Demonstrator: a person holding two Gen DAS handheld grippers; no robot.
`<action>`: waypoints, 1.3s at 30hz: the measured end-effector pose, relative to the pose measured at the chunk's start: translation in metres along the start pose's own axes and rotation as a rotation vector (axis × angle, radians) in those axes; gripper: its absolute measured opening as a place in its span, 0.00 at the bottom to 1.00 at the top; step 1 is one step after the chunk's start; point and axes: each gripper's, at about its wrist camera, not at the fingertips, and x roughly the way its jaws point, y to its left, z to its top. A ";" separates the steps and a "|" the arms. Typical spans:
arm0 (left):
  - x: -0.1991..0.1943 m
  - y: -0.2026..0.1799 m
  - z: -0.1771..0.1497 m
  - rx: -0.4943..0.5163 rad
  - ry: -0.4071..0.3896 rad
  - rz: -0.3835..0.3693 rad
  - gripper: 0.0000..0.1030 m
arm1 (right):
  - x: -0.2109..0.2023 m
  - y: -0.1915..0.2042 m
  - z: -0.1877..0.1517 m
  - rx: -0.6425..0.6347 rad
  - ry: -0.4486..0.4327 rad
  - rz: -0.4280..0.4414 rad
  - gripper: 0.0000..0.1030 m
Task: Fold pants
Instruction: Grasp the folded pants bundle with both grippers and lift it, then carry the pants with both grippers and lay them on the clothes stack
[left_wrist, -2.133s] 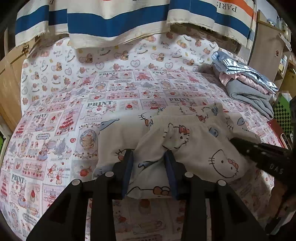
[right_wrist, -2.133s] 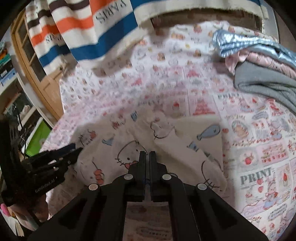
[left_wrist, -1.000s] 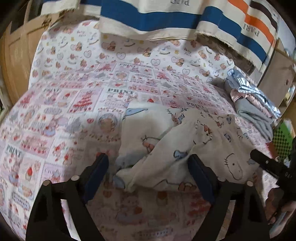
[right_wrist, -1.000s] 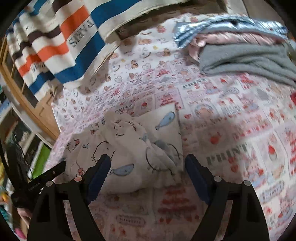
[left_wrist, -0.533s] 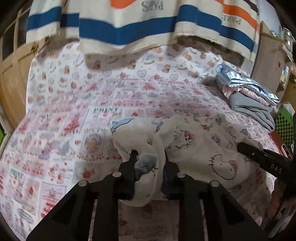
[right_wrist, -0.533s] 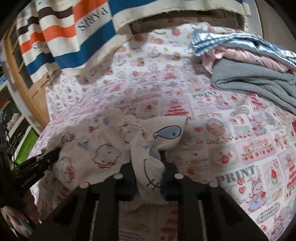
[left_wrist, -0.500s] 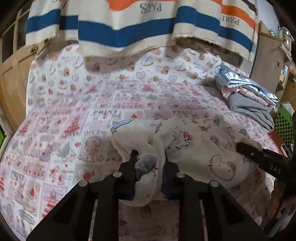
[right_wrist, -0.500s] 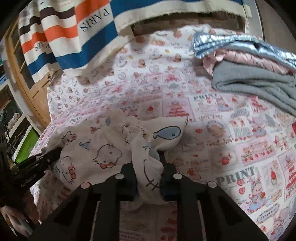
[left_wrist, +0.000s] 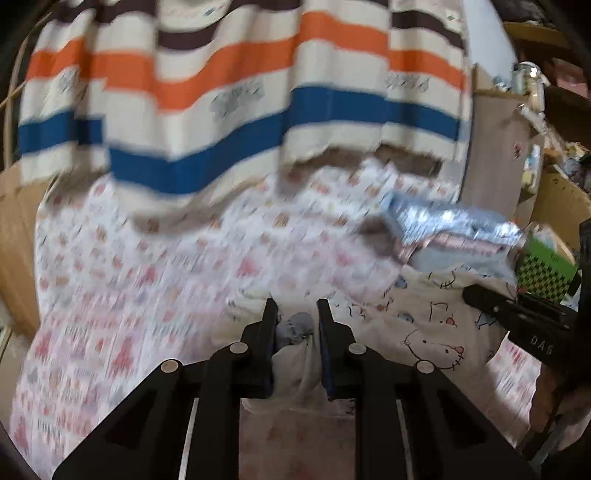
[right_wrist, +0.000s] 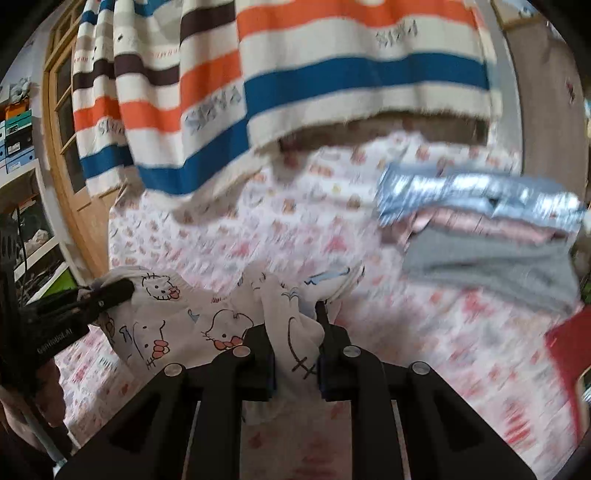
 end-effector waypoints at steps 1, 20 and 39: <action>0.003 -0.009 0.012 0.019 -0.024 -0.011 0.17 | -0.004 -0.007 0.010 -0.003 -0.027 -0.016 0.16; 0.192 -0.167 0.159 0.067 -0.189 -0.215 0.16 | 0.025 -0.197 0.163 0.036 -0.183 -0.453 0.16; 0.208 -0.147 0.123 0.125 -0.073 -0.154 0.71 | 0.039 -0.223 0.115 0.126 -0.203 -0.551 0.77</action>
